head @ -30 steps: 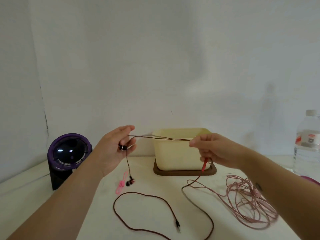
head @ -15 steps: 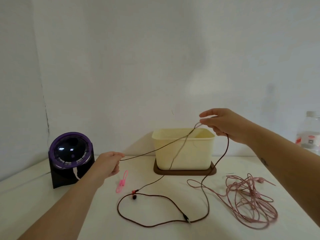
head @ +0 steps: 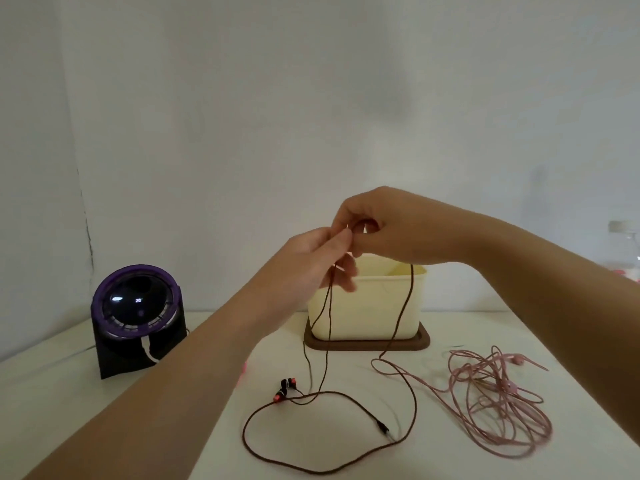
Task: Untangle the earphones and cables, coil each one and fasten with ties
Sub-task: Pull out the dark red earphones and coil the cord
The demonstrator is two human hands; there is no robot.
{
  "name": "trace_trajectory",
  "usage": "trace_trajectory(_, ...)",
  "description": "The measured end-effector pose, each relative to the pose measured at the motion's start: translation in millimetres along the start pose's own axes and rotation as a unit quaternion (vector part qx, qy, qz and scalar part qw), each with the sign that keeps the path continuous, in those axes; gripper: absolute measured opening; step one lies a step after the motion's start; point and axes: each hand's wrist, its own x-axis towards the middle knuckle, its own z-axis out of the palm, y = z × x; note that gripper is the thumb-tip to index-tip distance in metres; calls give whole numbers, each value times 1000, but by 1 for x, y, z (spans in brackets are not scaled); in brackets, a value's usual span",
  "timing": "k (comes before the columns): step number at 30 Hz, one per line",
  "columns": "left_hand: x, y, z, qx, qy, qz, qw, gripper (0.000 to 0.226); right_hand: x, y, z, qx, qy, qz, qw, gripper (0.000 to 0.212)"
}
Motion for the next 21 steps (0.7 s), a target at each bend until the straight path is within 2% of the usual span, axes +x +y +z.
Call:
trace_trajectory(2, 1, 6, 2, 30, 44, -11, 999, 28, -1, 1, -2, 40, 21, 1, 999, 9)
trace_trajectory(6, 3, 3, -11, 82, 118, 22, 989, 31, -5, 14, -5, 94, 109, 14, 990, 15)
trace_trajectory(10, 0, 10, -24, -53, 119, 25, 991, 32, -3, 38, -5, 58, 232, 69, 968, 19)
trace_trajectory(12, 0, 15, -30, -107, 112, 27, 987, 31, -2, 54, 1, 33, 250, 99, 963, 20)
trace_trajectory(15, 0, 18, -35, -160, 107, 33, 981, 30, -2, 79, 21, 2, 195, 143, 970, 22)
trace_trajectory(18, -1, 17, -35, -176, 102, 30, 979, 31, -5, 100, 49, -24, 81, 178, 980, 23)
trace_trajectory(21, -2, 12, -34, -173, 90, 20, 981, 31, -11, 113, 73, -27, -26, 218, 975, 23)
